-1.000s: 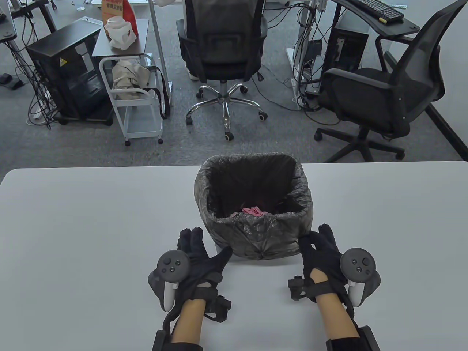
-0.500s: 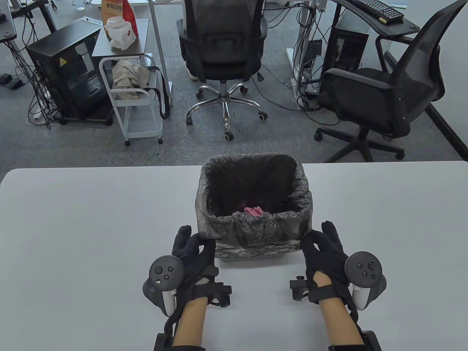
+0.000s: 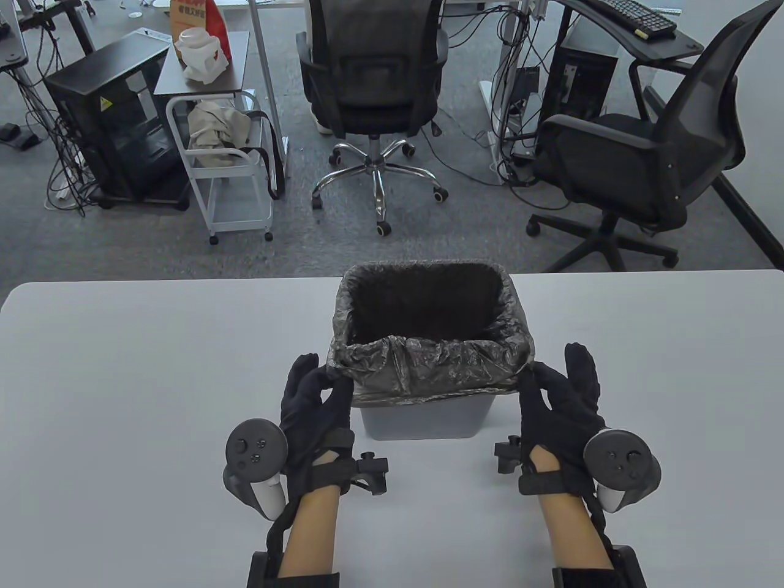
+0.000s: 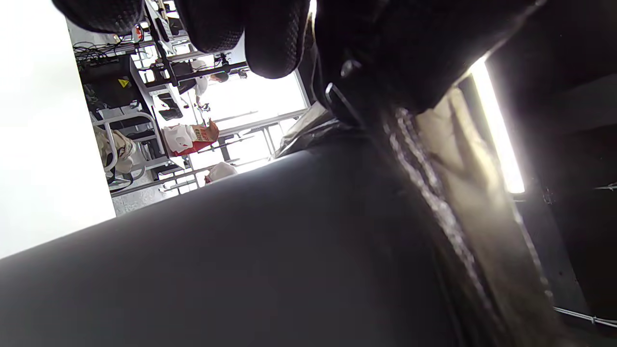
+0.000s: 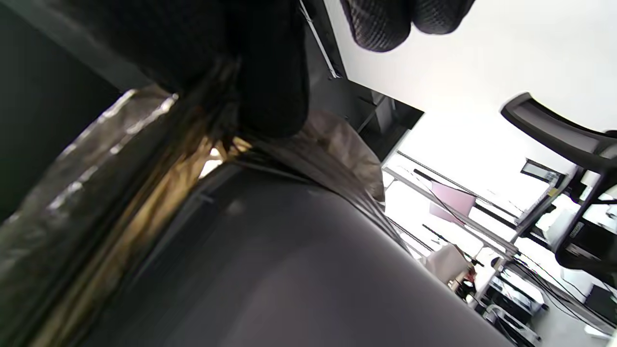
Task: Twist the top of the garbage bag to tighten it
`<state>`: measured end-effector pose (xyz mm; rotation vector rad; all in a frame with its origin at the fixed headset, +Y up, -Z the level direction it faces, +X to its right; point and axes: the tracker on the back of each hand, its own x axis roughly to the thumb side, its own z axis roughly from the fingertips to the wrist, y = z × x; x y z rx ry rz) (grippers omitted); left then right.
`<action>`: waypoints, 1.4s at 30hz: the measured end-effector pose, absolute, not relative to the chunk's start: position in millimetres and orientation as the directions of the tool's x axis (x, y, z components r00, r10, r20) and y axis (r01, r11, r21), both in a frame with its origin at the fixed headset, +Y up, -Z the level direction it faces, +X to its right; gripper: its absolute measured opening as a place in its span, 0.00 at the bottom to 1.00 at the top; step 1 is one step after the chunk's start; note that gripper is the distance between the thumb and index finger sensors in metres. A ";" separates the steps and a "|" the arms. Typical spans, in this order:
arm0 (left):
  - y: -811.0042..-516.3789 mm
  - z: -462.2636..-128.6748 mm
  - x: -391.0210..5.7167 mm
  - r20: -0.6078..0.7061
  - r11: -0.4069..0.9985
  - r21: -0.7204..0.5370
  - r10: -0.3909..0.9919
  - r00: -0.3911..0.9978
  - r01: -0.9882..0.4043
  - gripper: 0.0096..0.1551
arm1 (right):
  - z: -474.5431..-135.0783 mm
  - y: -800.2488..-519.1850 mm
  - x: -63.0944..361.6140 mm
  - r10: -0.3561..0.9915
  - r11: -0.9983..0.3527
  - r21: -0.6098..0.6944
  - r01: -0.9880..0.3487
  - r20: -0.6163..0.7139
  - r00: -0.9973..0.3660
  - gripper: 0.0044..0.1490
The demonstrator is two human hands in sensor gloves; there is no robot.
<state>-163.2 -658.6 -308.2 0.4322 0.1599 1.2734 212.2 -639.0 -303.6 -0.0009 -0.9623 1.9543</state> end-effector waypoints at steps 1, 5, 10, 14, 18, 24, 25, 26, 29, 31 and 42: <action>-657.2 -309.4 -164.2 0.118 0.224 0.396 0.949 0.291 -0.890 0.23 | -304.6 -636.3 212.0 0.733 -0.265 -0.624 -0.735 0.364 -0.574 0.26; -644.1 -321.4 -170.9 0.075 0.239 0.354 0.956 0.283 -0.904 0.22 | -311.9 -621.6 209.8 0.721 -0.276 -0.616 -0.737 0.374 -0.583 0.26; -630.0 -342.1 -178.2 0.031 0.305 0.292 0.944 0.328 -0.907 0.22 | -331.9 -595.8 209.0 0.636 -0.444 -0.589 -0.675 0.323 -0.700 0.25; -621.7 -359.1 -181.7 0.012 0.344 0.244 0.934 0.357 -0.907 0.22 | -351.9 -581.8 211.4 0.636 -0.561 -0.517 -0.646 0.231 -0.737 0.25; -619.4 -373.2 -183.9 -0.007 0.382 0.207 0.921 0.389 -0.901 0.22 | -368.3 -582.7 216.0 0.656 -0.610 -0.453 -0.650 0.171 -0.735 0.25; -627.7 -385.0 -185.7 -0.030 0.400 0.209 0.915 0.403 -0.892 0.25 | -381.6 -593.6 219.4 0.695 -0.619 -0.400 -0.675 0.120 -0.709 0.28; -631.9 -386.0 -186.9 -0.026 0.395 0.207 0.917 0.399 -0.895 0.28 | -383.4 -595.8 221.4 0.701 -0.619 -0.390 -0.681 0.114 -0.704 0.30; -634.8 -386.4 -188.0 -0.021 0.385 0.212 0.921 0.389 -0.898 0.31 | -384.5 -597.3 222.9 0.715 -0.604 -0.390 -0.695 0.119 -0.689 0.33; -647.1 -388.8 -195.0 -0.017 0.339 0.216 0.939 0.343 -0.916 0.38 | -388.9 -605.3 231.9 0.743 -0.586 -0.356 -0.728 0.122 -0.658 0.39; -650.5 -390.4 -202.4 -0.024 0.322 0.208 0.946 0.324 -0.924 0.39 | -391.3 -611.5 240.5 0.780 -0.541 -0.348 -0.766 0.134 -0.612 0.42; -624.3 -399.3 -268.7 -0.036 0.248 0.318 0.968 0.250 -0.915 0.36 | -429.0 -599.2 287.2 0.908 -0.366 -0.364 -0.856 0.061 -0.414 0.41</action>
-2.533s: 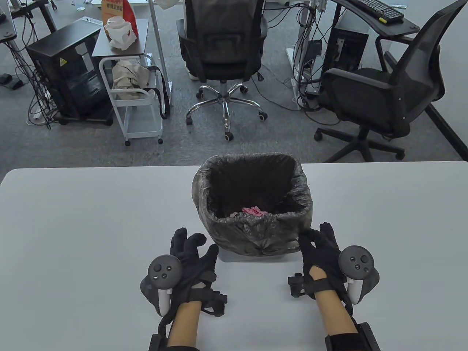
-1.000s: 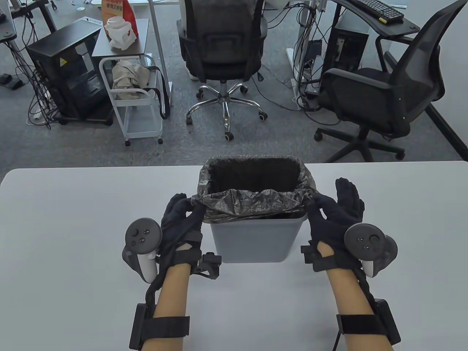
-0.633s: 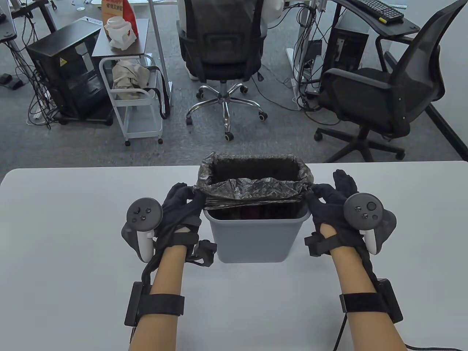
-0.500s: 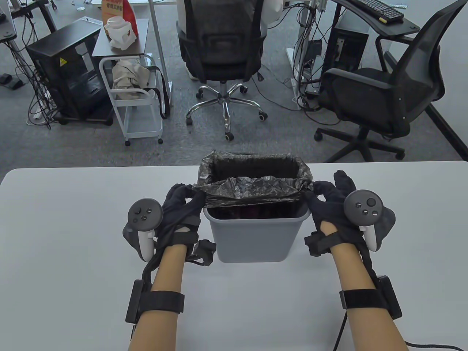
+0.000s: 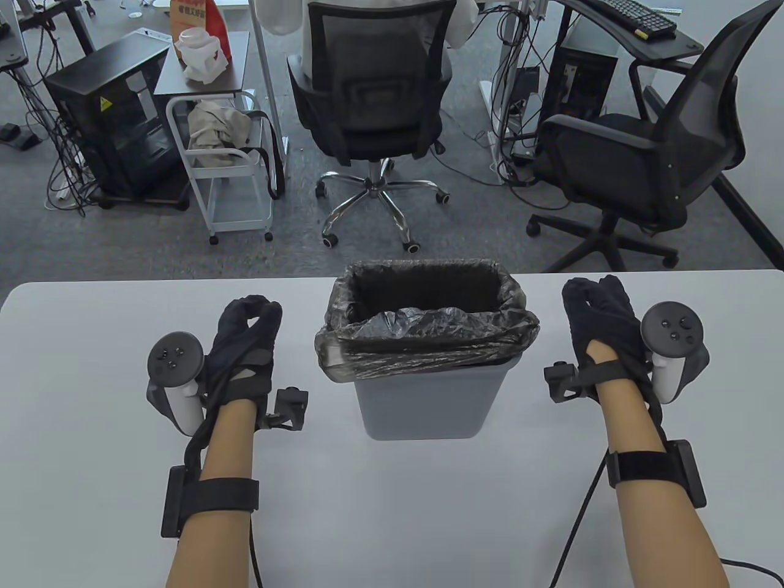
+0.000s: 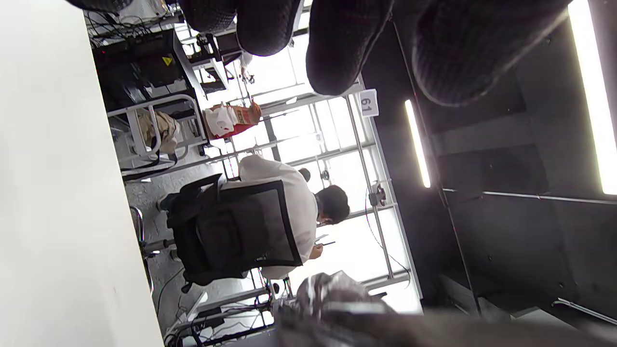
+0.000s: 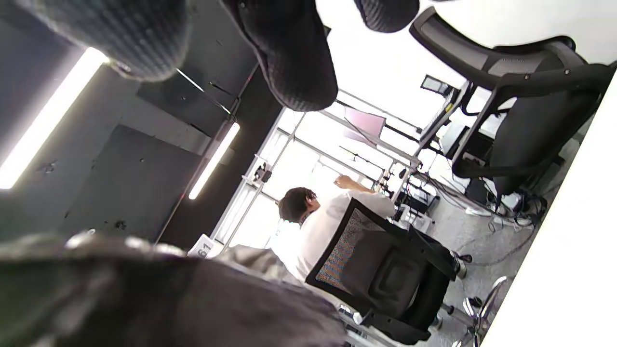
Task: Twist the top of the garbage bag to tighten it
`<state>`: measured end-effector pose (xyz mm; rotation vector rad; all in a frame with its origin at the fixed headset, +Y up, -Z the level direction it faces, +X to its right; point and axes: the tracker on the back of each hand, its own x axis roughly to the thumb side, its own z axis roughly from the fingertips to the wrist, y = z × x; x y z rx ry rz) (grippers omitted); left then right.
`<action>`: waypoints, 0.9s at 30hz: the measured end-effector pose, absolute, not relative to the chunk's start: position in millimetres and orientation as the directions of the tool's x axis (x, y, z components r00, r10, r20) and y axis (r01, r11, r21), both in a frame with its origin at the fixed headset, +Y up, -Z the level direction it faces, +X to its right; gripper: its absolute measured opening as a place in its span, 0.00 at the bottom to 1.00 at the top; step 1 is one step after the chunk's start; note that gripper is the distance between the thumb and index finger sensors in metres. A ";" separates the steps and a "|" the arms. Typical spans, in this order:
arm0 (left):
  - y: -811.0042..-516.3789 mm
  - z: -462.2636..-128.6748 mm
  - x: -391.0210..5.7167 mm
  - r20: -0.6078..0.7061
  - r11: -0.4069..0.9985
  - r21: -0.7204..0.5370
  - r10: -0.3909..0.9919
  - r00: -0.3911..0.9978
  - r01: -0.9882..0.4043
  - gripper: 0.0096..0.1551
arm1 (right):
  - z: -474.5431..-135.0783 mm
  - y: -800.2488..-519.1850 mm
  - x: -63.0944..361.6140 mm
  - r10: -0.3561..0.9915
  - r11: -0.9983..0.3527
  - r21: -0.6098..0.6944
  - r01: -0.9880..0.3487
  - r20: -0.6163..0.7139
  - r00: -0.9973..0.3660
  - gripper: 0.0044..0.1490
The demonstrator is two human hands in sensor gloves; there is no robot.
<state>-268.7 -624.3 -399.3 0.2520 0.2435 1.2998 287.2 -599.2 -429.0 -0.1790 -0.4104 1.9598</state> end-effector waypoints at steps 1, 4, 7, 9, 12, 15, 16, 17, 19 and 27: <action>-618.6 -404.2 -269.7 -0.033 0.261 0.319 0.964 0.264 -0.911 0.36 | -437.4 -592.6 282.4 0.911 -0.377 -0.322 -0.868 0.043 -0.411 0.41; -605.1 -420.8 -259.1 -0.066 0.352 0.280 0.935 0.348 -0.893 0.37 | -458.9 -579.8 263.6 0.896 -0.440 -0.172 -0.881 -0.017 -0.444 0.43; -596.6 -441.3 -235.9 -0.131 0.488 0.096 0.870 0.475 -0.867 0.44 | -479.5 -572.8 240.6 0.863 -0.500 0.032 -0.866 -0.069 -0.501 0.48; -596.1 -450.3 -222.2 -0.175 0.539 -0.026 0.827 0.535 -0.842 0.49 | -487.1 -574.7 232.6 0.816 -0.552 0.123 -0.825 -0.123 -0.564 0.50; -597.9 -458.1 -208.8 -0.182 0.519 -0.072 0.832 0.523 -0.851 0.50 | -491.5 -576.1 231.7 0.807 -0.555 0.149 -0.818 -0.140 -0.573 0.50; -599.5 -462.7 -199.3 -0.176 0.516 -0.106 0.832 0.527 -0.850 0.47 | -491.1 -578.2 234.7 0.778 -0.590 0.141 -0.795 -0.163 -0.607 0.39; -599.8 -463.5 -196.7 -0.177 0.524 -0.106 0.826 0.535 -0.845 0.45 | -490.7 -579.9 236.5 0.783 -0.582 0.143 -0.800 -0.166 -0.600 0.35; -600.1 -464.4 -195.0 -0.173 0.527 -0.110 0.825 0.538 -0.843 0.41 | -491.0 -580.4 237.4 0.801 -0.564 0.128 -0.816 -0.155 -0.578 0.33; -599.8 -465.3 -191.9 -0.175 0.533 -0.110 0.820 0.544 -0.839 0.33 | -490.9 -579.8 240.1 0.809 -0.558 0.099 -0.824 -0.157 -0.567 0.28; -591.5 -462.8 -201.3 -0.169 0.498 -0.041 0.851 0.498 -0.866 0.21 | -486.9 -570.3 247.3 0.849 -0.517 0.046 -0.855 -0.104 -0.519 0.26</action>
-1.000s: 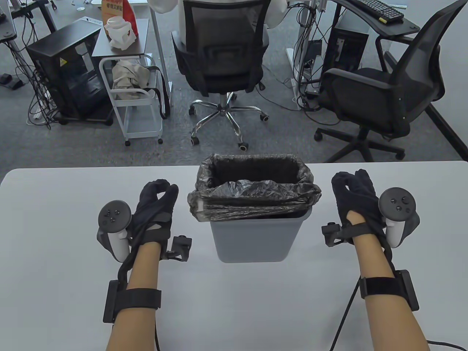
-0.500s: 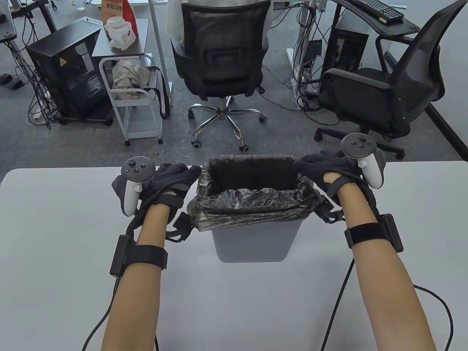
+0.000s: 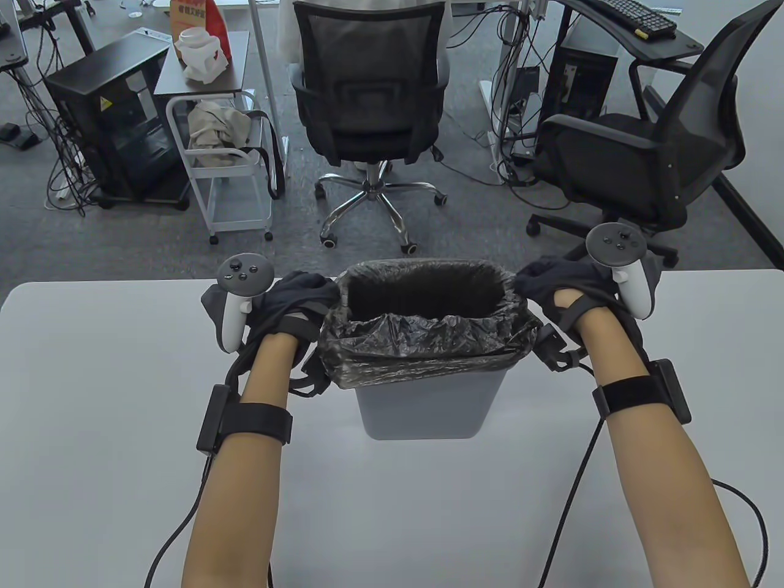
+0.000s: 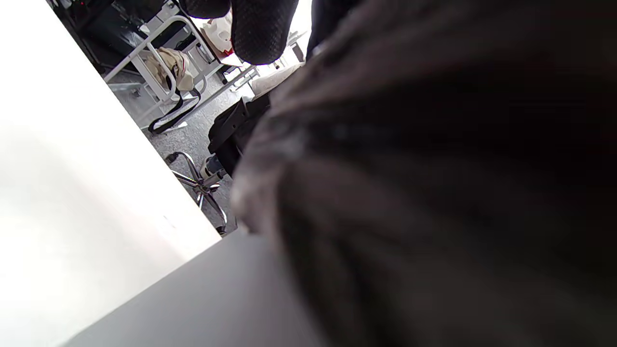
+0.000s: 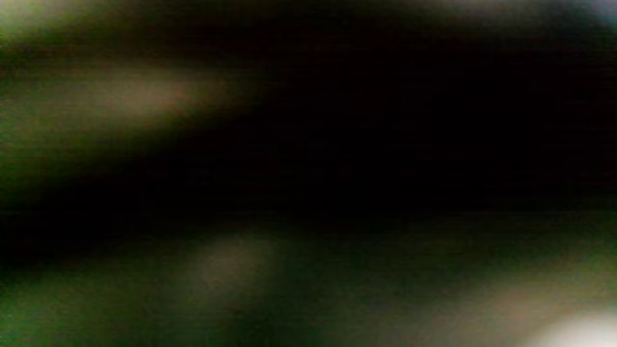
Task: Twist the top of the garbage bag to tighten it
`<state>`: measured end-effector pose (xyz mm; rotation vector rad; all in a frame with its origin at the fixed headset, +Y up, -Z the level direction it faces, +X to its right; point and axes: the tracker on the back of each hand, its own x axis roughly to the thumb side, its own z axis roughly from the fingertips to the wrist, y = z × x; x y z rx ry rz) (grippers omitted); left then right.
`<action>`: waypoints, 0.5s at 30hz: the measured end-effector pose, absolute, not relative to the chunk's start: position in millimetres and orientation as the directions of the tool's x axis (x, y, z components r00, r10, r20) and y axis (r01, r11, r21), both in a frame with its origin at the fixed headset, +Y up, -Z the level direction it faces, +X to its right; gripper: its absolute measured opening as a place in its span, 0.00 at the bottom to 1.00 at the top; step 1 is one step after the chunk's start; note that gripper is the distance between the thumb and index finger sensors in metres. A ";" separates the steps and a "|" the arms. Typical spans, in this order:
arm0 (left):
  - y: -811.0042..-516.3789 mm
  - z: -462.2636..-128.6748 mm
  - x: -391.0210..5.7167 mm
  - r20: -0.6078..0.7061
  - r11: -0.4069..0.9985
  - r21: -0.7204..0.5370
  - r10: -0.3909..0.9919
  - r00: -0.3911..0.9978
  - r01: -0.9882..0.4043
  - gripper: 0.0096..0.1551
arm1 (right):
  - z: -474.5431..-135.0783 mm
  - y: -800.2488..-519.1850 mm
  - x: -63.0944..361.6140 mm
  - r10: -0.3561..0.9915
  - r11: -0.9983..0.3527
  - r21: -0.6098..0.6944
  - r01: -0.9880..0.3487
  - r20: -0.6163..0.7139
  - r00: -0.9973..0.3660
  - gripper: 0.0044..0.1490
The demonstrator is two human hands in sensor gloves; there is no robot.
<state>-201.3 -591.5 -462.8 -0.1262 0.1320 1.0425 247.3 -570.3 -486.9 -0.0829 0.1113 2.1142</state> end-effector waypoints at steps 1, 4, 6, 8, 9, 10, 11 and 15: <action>-591.2 -461.6 -202.3 -0.175 0.447 -0.010 0.880 0.441 -0.895 0.21 | -485.7 -568.8 248.5 0.861 -0.499 0.034 -0.866 -0.090 -0.500 0.26; -588.4 -461.2 -201.4 -0.152 0.379 0.014 0.916 0.372 -0.925 0.21 | -482.9 -566.3 251.6 0.894 -0.446 -0.004 -0.895 -0.056 -0.445 0.26; -584.3 -461.6 -200.6 -0.118 0.397 0.017 0.912 0.392 -0.918 0.21 | -480.2 -564.9 254.3 0.916 -0.401 -0.027 -0.916 -0.034 -0.400 0.26; -582.1 -461.5 -199.1 -0.101 0.375 0.016 0.923 0.372 -0.927 0.21 | -478.3 -563.9 255.9 0.927 -0.375 -0.054 -0.926 -0.009 -0.375 0.26; -581.5 -461.7 -198.4 -0.095 0.350 0.013 0.933 0.347 -0.937 0.21 | -476.8 -563.2 256.8 0.933 -0.359 -0.070 -0.931 0.001 -0.360 0.26; -580.9 -461.4 -198.5 -0.092 0.332 0.015 0.940 0.330 -0.943 0.21 | -476.1 -562.9 257.1 0.937 -0.346 -0.081 -0.935 0.009 -0.348 0.26; -580.8 -461.6 -199.1 -0.093 0.307 0.018 0.948 0.305 -0.951 0.21 | -474.8 -562.2 257.8 0.945 -0.323 -0.099 -0.941 0.025 -0.327 0.26; -583.0 -458.6 -201.4 -0.073 0.236 0.042 0.970 0.233 -0.971 0.21 | -469.7 -560.8 259.2 0.969 -0.224 -0.110 -0.968 0.082 -0.234 0.26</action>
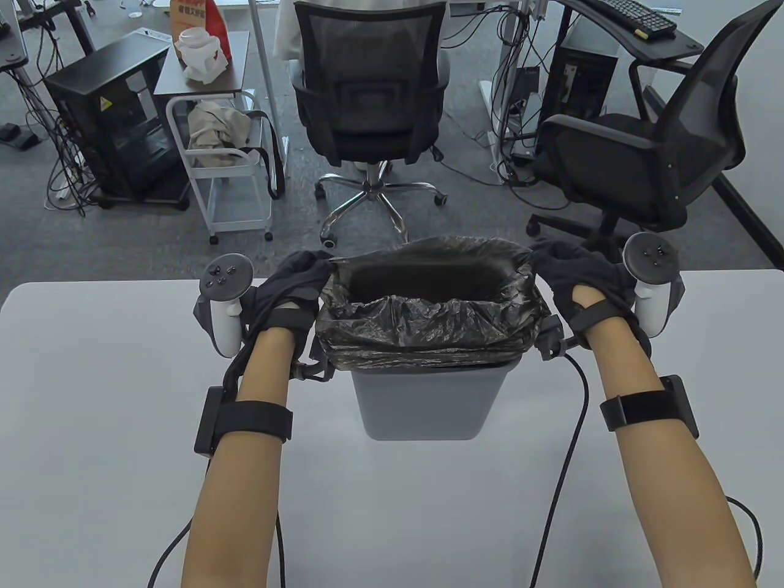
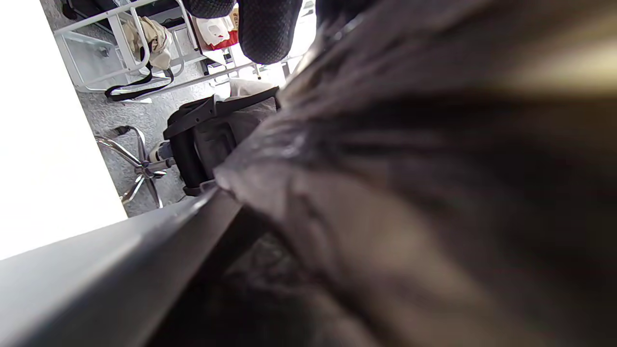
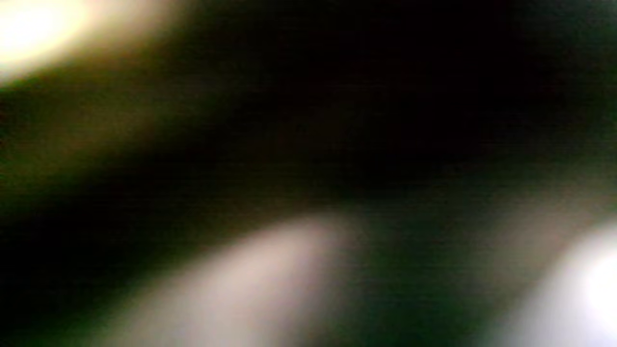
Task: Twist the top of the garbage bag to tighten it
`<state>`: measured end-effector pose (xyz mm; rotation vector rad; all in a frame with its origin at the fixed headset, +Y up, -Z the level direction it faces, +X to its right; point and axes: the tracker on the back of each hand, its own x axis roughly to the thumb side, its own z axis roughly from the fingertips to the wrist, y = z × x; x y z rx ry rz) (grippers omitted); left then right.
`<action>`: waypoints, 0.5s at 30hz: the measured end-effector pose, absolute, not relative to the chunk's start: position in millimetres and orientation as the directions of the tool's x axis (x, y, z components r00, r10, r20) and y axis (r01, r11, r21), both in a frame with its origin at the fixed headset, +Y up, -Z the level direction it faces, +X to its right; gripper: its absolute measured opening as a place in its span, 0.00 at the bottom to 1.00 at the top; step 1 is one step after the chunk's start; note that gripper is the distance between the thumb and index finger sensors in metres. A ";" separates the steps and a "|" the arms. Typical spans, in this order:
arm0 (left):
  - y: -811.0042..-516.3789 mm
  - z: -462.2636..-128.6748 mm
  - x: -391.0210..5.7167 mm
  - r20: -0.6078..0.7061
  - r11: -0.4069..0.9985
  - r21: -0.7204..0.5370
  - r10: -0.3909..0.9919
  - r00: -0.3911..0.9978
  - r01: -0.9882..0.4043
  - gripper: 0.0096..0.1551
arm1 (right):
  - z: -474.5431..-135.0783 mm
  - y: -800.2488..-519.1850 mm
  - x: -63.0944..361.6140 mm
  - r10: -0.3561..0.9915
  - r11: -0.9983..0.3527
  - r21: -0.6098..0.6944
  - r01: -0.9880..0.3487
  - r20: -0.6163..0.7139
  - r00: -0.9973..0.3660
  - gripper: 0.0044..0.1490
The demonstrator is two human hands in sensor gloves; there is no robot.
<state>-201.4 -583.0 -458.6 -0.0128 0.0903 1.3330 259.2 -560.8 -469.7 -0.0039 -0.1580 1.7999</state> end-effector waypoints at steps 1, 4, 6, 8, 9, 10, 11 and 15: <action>-583.8 -456.6 -202.4 -0.061 0.214 0.054 0.976 0.210 -0.975 0.21 | -467.6 -561.1 259.4 0.974 -0.196 -0.093 -0.976 0.101 -0.205 0.26; -584.4 -450.9 -205.0 -0.037 0.192 0.032 0.981 0.191 -0.981 0.21 | -462.4 -562.8 260.2 0.980 -0.136 -0.039 -0.990 0.140 -0.140 0.26; -584.5 -445.8 -206.2 -0.015 0.181 0.003 0.983 0.181 -0.983 0.21 | -457.4 -565.2 261.6 0.982 -0.083 -0.015 -0.996 0.169 -0.084 0.26; -583.9 -439.0 -206.7 0.008 0.167 -0.029 0.986 0.167 -0.985 0.21 | -452.3 -568.5 263.5 0.984 -0.018 0.010 -1.000 0.180 -0.016 0.26; -583.6 -434.9 -207.1 0.018 0.160 -0.048 0.987 0.159 -0.986 0.21 | -449.0 -570.5 264.6 0.983 0.015 0.022 -1.000 0.183 0.018 0.26; -583.4 -431.2 -207.4 0.025 0.156 -0.064 0.988 0.154 -0.986 0.21 | -445.9 -572.4 265.6 0.982 0.043 0.031 -0.999 0.184 0.048 0.26; -583.4 -427.0 -208.0 0.035 0.150 -0.081 0.988 0.148 -0.985 0.21 | -442.6 -574.3 266.4 0.980 0.064 0.042 -0.997 0.184 0.071 0.26; -583.5 -411.3 -210.5 0.074 0.087 -0.142 0.994 0.077 -0.986 0.21 | -428.0 -579.9 269.0 0.974 0.108 0.092 -0.990 0.189 0.124 0.26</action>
